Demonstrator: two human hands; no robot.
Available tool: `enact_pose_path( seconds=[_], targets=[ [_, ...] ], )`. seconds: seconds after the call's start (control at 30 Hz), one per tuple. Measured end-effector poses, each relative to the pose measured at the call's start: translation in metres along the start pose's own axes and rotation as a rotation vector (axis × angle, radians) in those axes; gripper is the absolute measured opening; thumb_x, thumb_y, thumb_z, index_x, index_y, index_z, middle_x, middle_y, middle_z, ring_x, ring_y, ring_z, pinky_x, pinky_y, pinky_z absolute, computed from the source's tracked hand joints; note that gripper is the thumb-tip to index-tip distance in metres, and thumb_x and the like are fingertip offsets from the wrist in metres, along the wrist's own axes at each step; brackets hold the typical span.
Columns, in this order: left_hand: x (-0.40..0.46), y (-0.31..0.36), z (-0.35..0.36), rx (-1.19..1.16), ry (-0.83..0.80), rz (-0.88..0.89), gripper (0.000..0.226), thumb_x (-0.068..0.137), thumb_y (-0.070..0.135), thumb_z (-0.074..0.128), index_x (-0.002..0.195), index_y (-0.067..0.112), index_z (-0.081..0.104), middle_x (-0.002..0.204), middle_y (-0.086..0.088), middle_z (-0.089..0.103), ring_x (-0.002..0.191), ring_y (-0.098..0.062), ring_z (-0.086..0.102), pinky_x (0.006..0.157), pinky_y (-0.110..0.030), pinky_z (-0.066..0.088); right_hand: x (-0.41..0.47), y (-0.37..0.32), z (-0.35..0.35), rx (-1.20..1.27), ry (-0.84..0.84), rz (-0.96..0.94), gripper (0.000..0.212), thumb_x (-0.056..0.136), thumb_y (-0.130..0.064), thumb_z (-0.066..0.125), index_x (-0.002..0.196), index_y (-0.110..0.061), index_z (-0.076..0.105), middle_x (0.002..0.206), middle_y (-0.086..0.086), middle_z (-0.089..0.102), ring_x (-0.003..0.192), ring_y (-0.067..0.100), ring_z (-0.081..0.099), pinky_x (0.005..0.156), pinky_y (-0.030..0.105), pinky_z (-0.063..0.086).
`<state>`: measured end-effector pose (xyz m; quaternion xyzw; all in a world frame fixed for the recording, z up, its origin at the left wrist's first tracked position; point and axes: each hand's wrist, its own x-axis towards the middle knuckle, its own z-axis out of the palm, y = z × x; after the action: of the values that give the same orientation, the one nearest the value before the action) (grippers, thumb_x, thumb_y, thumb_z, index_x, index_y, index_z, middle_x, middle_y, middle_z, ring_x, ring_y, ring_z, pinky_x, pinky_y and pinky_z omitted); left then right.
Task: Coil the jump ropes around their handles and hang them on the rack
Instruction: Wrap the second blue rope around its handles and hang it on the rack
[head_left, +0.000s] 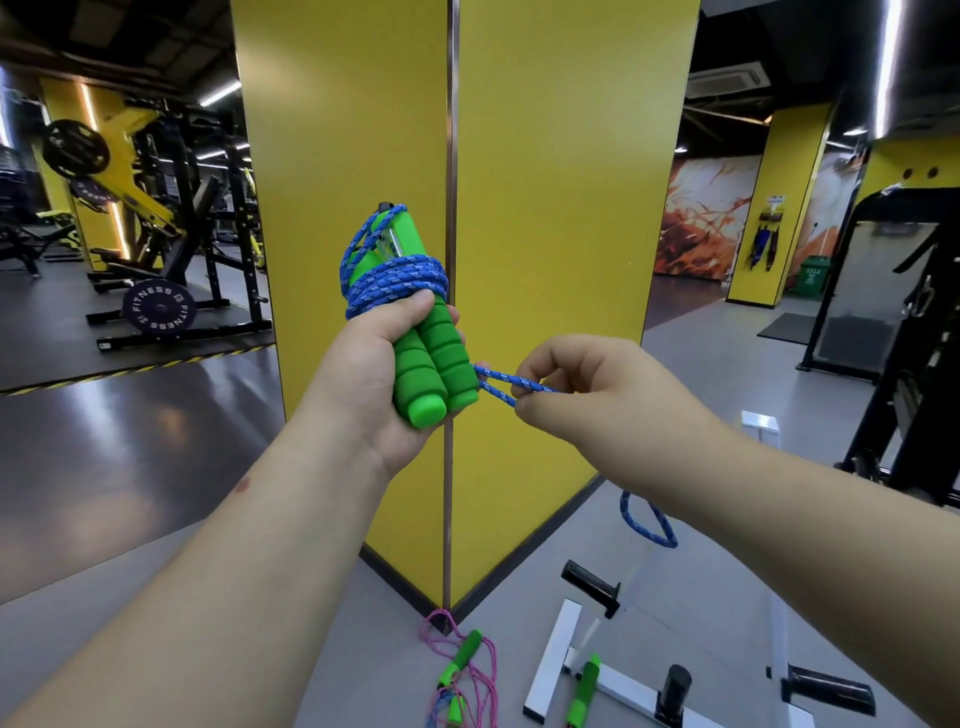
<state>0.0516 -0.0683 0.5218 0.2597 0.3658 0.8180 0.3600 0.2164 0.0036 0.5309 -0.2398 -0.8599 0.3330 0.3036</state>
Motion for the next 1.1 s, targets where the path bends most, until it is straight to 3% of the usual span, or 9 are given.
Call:
enact_pose_path(
  seconds=[0.1, 0.23, 0.4, 0.6, 0.7, 0.77, 0.87, 0.97, 1.1],
  targets=[
    [-0.001, 0.001, 0.002, -0.028, -0.010, 0.004, 0.018, 0.099, 0.020, 0.061, 0.088, 0.010, 0.071, 0.084, -0.005, 0.067, 0.077, -0.020, 0.063, 0.088, -0.053, 0.060, -0.001, 0.000, 0.000, 0.010, -0.053, 0.042, 0.012, 0.094, -0.017, 0.058, 0.087, -0.026, 0.064, 0.061, -0.001, 0.048, 0.038, 0.010, 0.030, 0.036, 0.020, 0.028],
    [-0.003, -0.002, 0.004, -0.053, -0.010, -0.014, 0.037, 0.098, 0.021, 0.063, 0.066, 0.010, 0.077, 0.076, -0.006, 0.066, 0.071, -0.020, 0.064, 0.088, -0.054, 0.060, -0.003, 0.002, 0.003, -0.066, -0.118, 0.019, 0.010, 0.094, -0.022, 0.059, 0.088, -0.030, 0.058, 0.061, 0.000, 0.048, 0.038, 0.010, 0.029, 0.038, 0.020, 0.028],
    [-0.006, -0.006, 0.006, -0.081, -0.013, -0.068, 0.021, 0.098, 0.022, 0.063, 0.085, 0.008, 0.071, 0.079, -0.006, 0.066, 0.071, -0.020, 0.064, 0.079, -0.048, 0.061, -0.001, 0.002, 0.004, -0.155, -0.147, 0.035, 0.014, 0.091, -0.024, 0.063, 0.082, -0.031, 0.055, 0.058, -0.004, 0.044, 0.036, 0.010, 0.030, 0.035, 0.016, 0.029],
    [-0.008, 0.000, 0.010, -0.141, -0.051, -0.123, 0.021, 0.098, 0.024, 0.062, 0.091, 0.006, 0.071, 0.077, -0.007, 0.068, 0.068, -0.022, 0.067, 0.087, -0.056, 0.059, 0.001, 0.009, 0.003, -0.352, -0.060, -0.036, 0.026, 0.083, -0.044, 0.071, 0.077, -0.025, 0.054, 0.058, -0.005, 0.047, 0.048, 0.012, 0.039, 0.046, 0.028, 0.036],
    [-0.009, -0.002, 0.010, -0.100, -0.041, -0.086, 0.019, 0.099, 0.022, 0.062, 0.091, 0.007, 0.071, 0.078, -0.005, 0.068, 0.072, -0.021, 0.066, 0.091, -0.055, 0.058, 0.000, 0.006, 0.002, -0.244, 0.023, -0.042, 0.040, 0.077, -0.055, 0.075, 0.074, -0.021, 0.055, 0.047, -0.010, 0.043, 0.041, 0.008, 0.036, 0.041, 0.023, 0.031],
    [-0.009, -0.005, 0.009, -0.067, -0.031, -0.048, 0.017, 0.100, 0.021, 0.062, 0.094, 0.007, 0.070, 0.081, -0.004, 0.069, 0.072, -0.020, 0.066, 0.085, -0.053, 0.061, -0.001, 0.005, 0.002, -0.160, 0.017, -0.015, 0.045, 0.074, -0.058, 0.078, 0.076, -0.018, 0.057, 0.045, -0.011, 0.041, 0.041, 0.007, 0.034, 0.040, 0.022, 0.028],
    [-0.010, -0.010, 0.008, -0.033, -0.021, 0.002, 0.017, 0.099, 0.017, 0.064, 0.108, 0.003, 0.066, 0.089, -0.007, 0.068, 0.071, -0.019, 0.068, 0.064, -0.043, 0.061, -0.003, 0.001, 0.001, 0.172, -0.117, 0.086, 0.033, 0.086, -0.042, 0.074, 0.082, -0.013, 0.058, 0.048, -0.006, 0.034, 0.041, 0.011, 0.026, 0.043, 0.024, 0.020],
    [-0.010, -0.013, 0.012, 0.010, 0.056, 0.133, 0.044, 0.095, 0.010, 0.070, 0.133, 0.003, 0.050, 0.112, -0.017, 0.067, 0.080, -0.025, 0.069, 0.058, -0.037, 0.059, -0.004, -0.009, -0.004, 0.452, -0.203, 0.181, 0.016, 0.098, -0.024, 0.057, 0.089, -0.012, 0.052, 0.052, -0.002, 0.027, 0.043, 0.013, 0.018, 0.043, 0.022, 0.014],
    [-0.014, -0.011, 0.019, 0.139, 0.074, 0.245, 0.040, 0.092, 0.010, 0.075, 0.119, 0.014, 0.045, 0.116, -0.019, 0.064, 0.081, -0.029, 0.071, 0.059, -0.043, 0.060, -0.002, -0.020, -0.009, 0.647, -0.192, 0.265, 0.008, 0.099, -0.019, 0.048, 0.092, -0.015, 0.051, 0.050, -0.003, 0.027, 0.040, 0.010, 0.015, 0.040, 0.016, 0.011]
  ],
)
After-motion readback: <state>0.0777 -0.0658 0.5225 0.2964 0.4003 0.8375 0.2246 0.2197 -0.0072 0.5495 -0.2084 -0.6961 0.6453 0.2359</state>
